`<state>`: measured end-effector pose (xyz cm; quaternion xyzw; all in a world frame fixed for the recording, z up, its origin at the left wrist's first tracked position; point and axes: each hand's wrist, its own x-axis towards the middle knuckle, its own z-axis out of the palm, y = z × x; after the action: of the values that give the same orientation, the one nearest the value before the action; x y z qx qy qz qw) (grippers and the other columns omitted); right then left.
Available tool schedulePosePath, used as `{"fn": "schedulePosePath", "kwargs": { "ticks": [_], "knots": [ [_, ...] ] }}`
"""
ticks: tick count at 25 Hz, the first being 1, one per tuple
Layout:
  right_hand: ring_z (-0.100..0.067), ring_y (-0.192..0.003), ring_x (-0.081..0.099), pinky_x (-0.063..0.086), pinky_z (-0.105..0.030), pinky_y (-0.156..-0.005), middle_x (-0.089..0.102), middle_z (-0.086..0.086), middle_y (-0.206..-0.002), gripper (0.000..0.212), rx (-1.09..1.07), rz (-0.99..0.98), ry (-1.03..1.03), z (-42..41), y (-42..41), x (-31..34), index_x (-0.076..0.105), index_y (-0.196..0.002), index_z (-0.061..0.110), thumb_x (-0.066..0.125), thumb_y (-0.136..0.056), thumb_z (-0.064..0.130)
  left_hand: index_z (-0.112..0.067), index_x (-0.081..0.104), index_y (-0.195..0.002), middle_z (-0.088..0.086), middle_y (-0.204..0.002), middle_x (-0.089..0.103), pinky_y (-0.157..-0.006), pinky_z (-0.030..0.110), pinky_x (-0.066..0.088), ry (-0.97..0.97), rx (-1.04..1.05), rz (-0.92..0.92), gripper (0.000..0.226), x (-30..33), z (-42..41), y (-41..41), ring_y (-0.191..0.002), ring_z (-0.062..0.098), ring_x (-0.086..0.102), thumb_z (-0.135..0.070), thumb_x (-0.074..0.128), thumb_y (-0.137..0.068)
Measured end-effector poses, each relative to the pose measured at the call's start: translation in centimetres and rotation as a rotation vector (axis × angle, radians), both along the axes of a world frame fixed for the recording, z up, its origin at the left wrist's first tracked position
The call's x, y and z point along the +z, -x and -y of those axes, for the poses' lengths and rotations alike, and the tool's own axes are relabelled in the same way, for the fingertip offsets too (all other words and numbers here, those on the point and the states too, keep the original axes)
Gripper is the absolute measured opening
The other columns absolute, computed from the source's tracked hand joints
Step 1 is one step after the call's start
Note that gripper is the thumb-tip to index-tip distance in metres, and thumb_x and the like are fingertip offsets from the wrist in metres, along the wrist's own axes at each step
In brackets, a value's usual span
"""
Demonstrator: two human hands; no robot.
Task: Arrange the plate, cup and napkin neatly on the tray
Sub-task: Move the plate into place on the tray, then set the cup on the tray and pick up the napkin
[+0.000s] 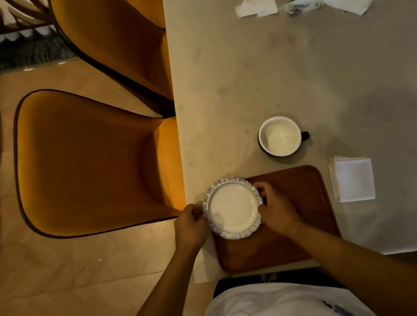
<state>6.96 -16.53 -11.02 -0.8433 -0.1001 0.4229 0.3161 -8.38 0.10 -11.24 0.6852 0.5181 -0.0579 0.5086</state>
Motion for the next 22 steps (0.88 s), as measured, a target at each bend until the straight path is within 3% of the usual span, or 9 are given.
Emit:
{"fn": "schedulePosePath", "kwargs": {
  "ticks": [3, 5, 7, 10, 12, 15, 16, 18, 22],
  "knots": [
    [-0.019, -0.106, 0.059, 0.049, -0.033, -0.084, 0.061, -0.003, -0.121, 0.045, 0.036, 0.003, 0.014, 0.2, -0.7, 0.6, 0.049, -0.133, 0.022, 0.060, -0.090, 0.013, -0.018, 0.067, -0.095, 0.004, -0.088, 0.073, -0.071, 0.041, 0.059, 0.014, -0.040, -0.004, 0.021, -0.8, -0.8, -0.4, -0.083, 0.026, 0.070, -0.002, 0.062, -0.083],
    [-0.019, -0.108, 0.058, 0.049, -0.034, -0.088, 0.058, -0.003, -0.122, 0.037, 0.025, 0.082, 0.030, 0.5, -1.9, 1.7, 0.054, -0.128, 0.019, 0.060, -0.091, 0.017, -0.017, 0.066, -0.100, 0.005, -0.094, 0.072, -0.071, 0.039, 0.057, -0.002, -0.013, -0.021, 0.017, -0.5, -1.3, -1.2, -0.085, 0.027, 0.069, -0.007, 0.062, -0.087],
    [-0.020, -0.109, 0.057, 0.049, -0.037, -0.091, 0.055, -0.002, -0.122, 0.026, -0.044, 0.231, 0.054, 1.2, -4.0, 3.3, 0.061, -0.118, 0.017, 0.057, -0.093, 0.020, -0.011, 0.065, -0.107, 0.007, -0.097, 0.070, -0.071, 0.032, 0.049, -0.165, -0.023, -0.047, 0.016, 0.6, -1.6, -2.9, -0.086, 0.025, 0.066, -0.018, 0.061, -0.092],
    [-0.020, -0.102, 0.053, 0.044, -0.033, -0.085, 0.048, -0.004, -0.122, 0.023, -0.225, 0.408, 0.019, 2.5, -8.3, 5.7, 0.058, -0.115, 0.013, 0.057, -0.094, 0.019, -0.006, 0.065, -0.111, 0.012, -0.107, 0.069, -0.080, 0.035, 0.051, -0.347, -0.076, -0.012, 0.023, 3.0, -0.9, -8.1, -0.094, 0.029, 0.065, -0.020, 0.059, -0.093],
    [-0.030, -0.110, 0.055, 0.046, -0.036, -0.091, 0.043, -0.011, -0.133, 0.032, -0.334, 0.428, -0.068, 2.3, -11.4, 5.8, 0.053, -0.124, 0.011, 0.059, -0.093, 0.019, -0.009, 0.066, -0.109, 0.011, -0.105, 0.071, -0.085, 0.038, 0.054, -0.244, -0.127, 0.063, 0.027, 4.5, -0.1, -12.6, -0.093, 0.030, 0.067, -0.025, 0.062, -0.087],
    [-0.032, -0.129, 0.047, 0.039, -0.032, -0.101, 0.030, -0.013, -0.151, 0.053, -0.236, 0.274, -0.048, 1.5, -15.0, 5.4, 0.041, -0.144, 0.013, 0.058, -0.094, 0.024, -0.011, 0.058, -0.111, 0.002, -0.084, 0.073, -0.079, 0.045, 0.056, 0.321, 0.081, 0.248, 0.073, 6.1, 1.0, -18.8, -0.078, 0.024, 0.066, -0.038, 0.082, -0.047],
    [-0.031, -0.133, 0.043, 0.037, -0.033, -0.104, 0.029, -0.012, -0.154, 0.056, -0.175, 0.199, -0.044, 1.2, -15.7, 5.0, 0.038, -0.147, 0.015, 0.057, -0.095, 0.024, -0.009, 0.056, -0.120, 0.003, -0.090, 0.073, -0.081, 0.046, 0.056, 0.445, 0.139, 0.283, 0.078, 6.5, 1.8, -20.2, -0.081, 0.022, 0.065, -0.030, 0.087, -0.052],
    [-0.031, -0.133, 0.044, 0.040, -0.038, -0.105, 0.038, -0.011, -0.152, 0.054, -0.102, 0.103, -0.064, 1.0, -16.6, 4.5, 0.040, -0.147, 0.018, 0.054, -0.095, 0.019, -0.005, 0.050, -0.135, 0.018, -0.122, 0.064, -0.088, 0.049, 0.055, 0.433, 0.185, 0.274, 0.052, 7.1, 3.4, -22.0, -0.098, 0.029, 0.061, -0.005, 0.066, -0.086],
    [-0.031, -0.121, 0.055, 0.046, -0.035, -0.095, 0.059, -0.009, -0.136, 0.049, -0.089, 0.153, -0.101, 0.9, -16.3, 3.4, 0.055, -0.137, 0.021, 0.052, -0.090, 0.007, -0.002, 0.061, -0.124, 0.023, -0.127, 0.063, -0.090, 0.059, 0.054, 0.289, 0.219, 0.244, 0.039, 5.4, 4.5, -22.2, -0.112, 0.043, 0.060, 0.009, 0.057, -0.087]
  ]
}}
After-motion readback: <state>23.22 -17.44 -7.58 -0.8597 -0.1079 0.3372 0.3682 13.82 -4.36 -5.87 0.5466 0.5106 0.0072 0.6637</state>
